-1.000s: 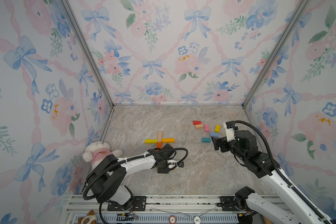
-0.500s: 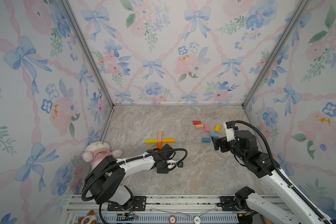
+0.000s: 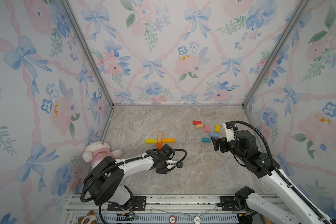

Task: Assemble the letter t with building blocks
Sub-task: Assemble the building block at the center of the board.

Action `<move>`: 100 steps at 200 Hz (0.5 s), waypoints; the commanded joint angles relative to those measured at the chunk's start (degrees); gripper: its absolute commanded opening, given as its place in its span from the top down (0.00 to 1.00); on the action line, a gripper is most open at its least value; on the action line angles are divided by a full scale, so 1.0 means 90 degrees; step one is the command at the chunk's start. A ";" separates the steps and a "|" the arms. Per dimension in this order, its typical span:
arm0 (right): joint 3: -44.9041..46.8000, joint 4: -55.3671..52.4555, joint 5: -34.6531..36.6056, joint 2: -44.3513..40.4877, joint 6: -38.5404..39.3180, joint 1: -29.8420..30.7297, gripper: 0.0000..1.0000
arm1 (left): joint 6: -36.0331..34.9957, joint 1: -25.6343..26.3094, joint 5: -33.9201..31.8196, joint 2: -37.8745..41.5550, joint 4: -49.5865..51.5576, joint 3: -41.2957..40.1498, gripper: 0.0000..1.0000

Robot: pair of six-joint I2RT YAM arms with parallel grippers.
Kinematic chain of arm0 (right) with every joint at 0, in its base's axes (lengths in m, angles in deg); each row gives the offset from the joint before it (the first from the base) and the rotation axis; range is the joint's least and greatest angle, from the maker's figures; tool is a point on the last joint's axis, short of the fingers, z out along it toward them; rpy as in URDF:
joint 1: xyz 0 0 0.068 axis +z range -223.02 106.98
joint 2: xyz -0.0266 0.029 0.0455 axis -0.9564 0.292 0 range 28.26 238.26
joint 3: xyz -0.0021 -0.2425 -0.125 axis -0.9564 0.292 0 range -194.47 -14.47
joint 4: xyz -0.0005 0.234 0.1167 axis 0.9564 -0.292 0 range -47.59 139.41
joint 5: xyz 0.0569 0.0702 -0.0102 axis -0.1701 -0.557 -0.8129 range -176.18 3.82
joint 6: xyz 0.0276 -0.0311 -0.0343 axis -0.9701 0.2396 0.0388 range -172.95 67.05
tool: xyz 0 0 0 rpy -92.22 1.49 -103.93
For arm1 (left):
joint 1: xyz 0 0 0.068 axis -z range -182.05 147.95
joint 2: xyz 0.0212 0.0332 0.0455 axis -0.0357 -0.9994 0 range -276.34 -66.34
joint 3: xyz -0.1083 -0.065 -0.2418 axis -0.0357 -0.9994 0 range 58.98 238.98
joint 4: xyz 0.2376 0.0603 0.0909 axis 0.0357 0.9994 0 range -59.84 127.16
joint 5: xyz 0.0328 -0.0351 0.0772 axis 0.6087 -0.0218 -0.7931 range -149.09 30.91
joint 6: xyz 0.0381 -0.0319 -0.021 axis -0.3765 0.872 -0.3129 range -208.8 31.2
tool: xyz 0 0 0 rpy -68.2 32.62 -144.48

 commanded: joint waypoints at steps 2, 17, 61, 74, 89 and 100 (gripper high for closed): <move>0.0055 0.0019 -0.0054 0.0019 -0.0043 -0.0061 0.04 | -0.0117 -0.0045 -0.0204 -0.0140 0.0505 -0.0217 0.81; 0.0053 0.0014 -0.0055 0.0015 -0.0042 -0.0060 0.04 | -0.0102 -0.0048 -0.0192 -0.0139 0.0505 -0.0225 0.79; 0.0071 0.0031 -0.0054 0.0020 -0.0054 -0.0060 0.04 | -0.0058 -0.0054 -0.0173 -0.0068 0.0513 -0.0247 0.63; 0.0075 0.0036 -0.0054 0.0022 -0.0060 -0.0056 0.04 | -0.0054 -0.0043 -0.0167 -0.0050 0.0505 -0.0246 0.57; 0.0072 0.0034 -0.0054 0.0031 -0.0056 -0.0058 0.04 | -0.0050 -0.0040 -0.0186 -0.0026 0.0505 -0.0262 0.53; 0.0075 0.0036 -0.0054 0.0041 -0.0060 -0.0066 0.04 | -0.0029 -0.0040 -0.0199 0.0005 0.0498 -0.0276 0.49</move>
